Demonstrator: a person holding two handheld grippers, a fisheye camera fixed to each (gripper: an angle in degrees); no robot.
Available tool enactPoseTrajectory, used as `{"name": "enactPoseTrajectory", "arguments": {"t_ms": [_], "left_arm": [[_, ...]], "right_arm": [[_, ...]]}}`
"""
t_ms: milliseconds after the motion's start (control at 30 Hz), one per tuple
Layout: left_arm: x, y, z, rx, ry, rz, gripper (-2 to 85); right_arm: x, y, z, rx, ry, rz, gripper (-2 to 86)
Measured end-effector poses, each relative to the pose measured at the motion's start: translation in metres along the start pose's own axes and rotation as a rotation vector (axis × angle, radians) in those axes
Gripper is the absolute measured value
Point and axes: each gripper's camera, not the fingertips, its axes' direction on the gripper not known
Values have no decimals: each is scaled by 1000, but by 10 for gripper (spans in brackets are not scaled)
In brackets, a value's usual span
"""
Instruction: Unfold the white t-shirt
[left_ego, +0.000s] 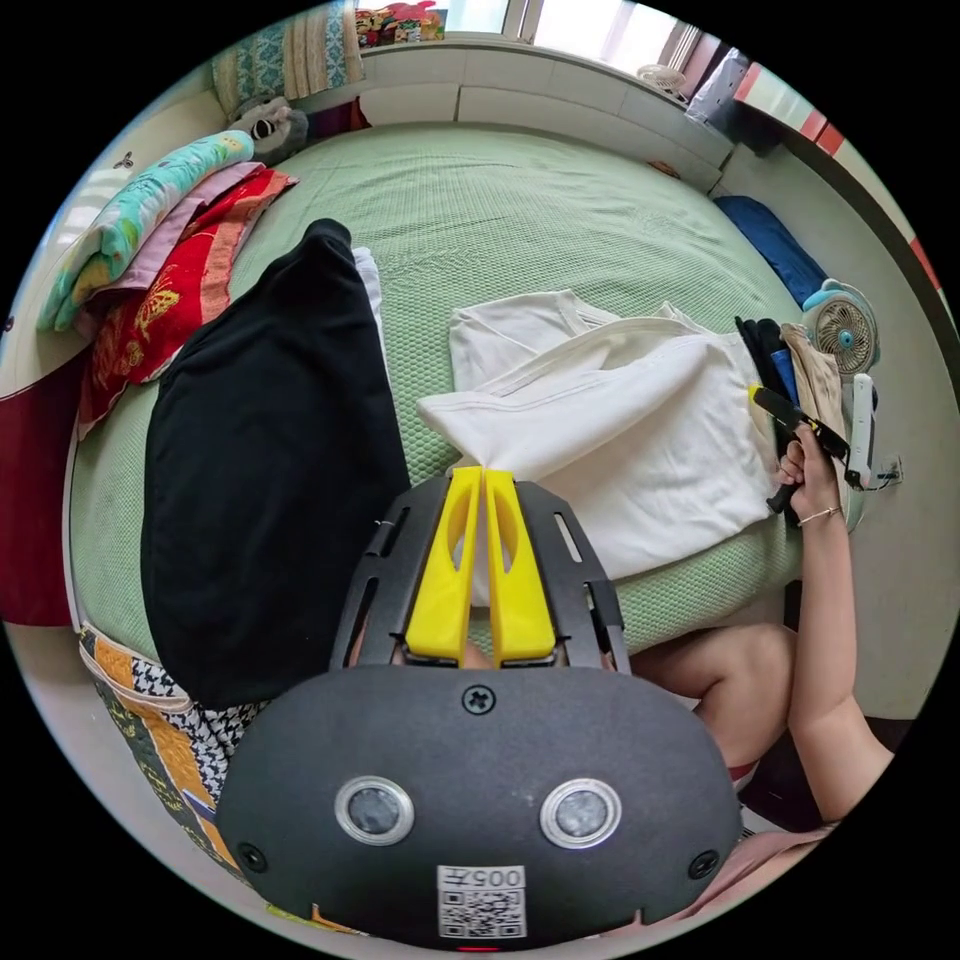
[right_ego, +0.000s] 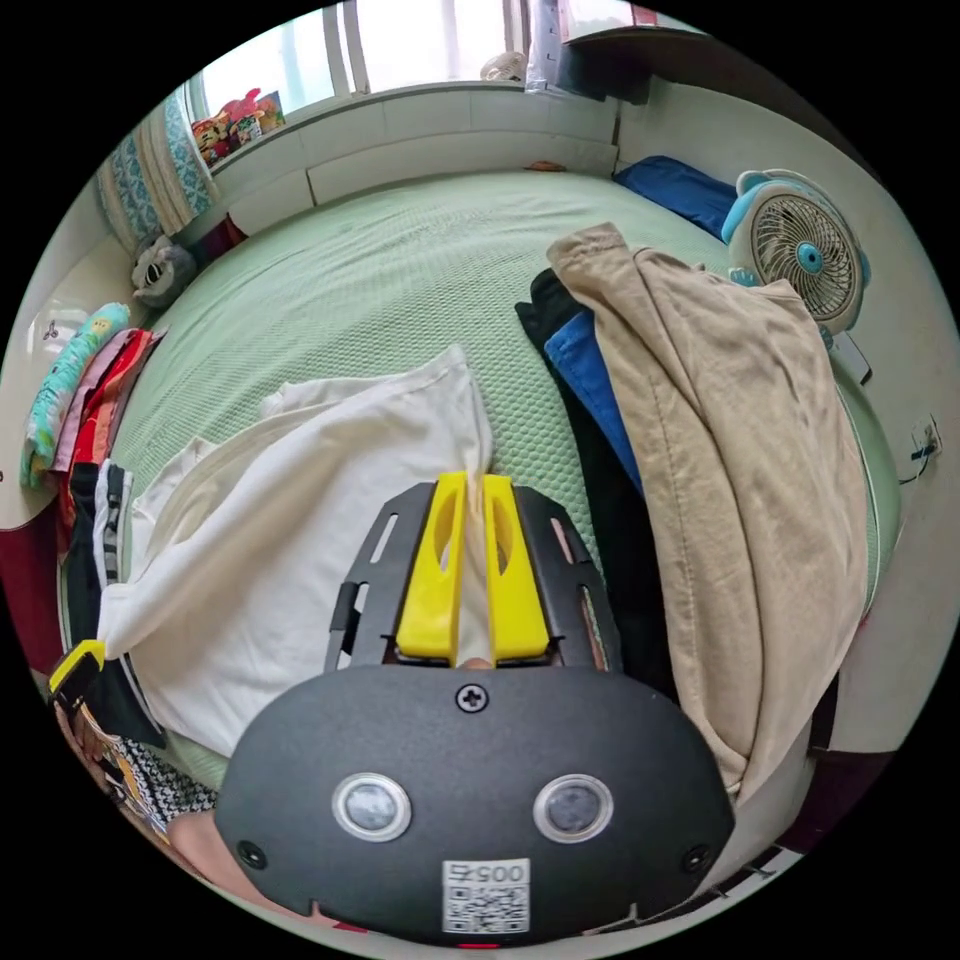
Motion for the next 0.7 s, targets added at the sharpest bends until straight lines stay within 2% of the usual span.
{"name": "enactPoseTrajectory", "arguments": {"t_ms": [133,400,533,700], "left_arm": [[2,1,0,1,-5,-3,0],[2,9,1,6,20,-28,0],[6,14,3,8,10,-27,0],[24,26,13,-53,-21,39,0]], "right_arm": [[-2,5,-23,49,-8,-16,-10],[3,26,-40,29,89,-21,-10],[11,41,-47,0,-5,-23,-11],[21,59,-60,3,-13,-5,-10]]}}
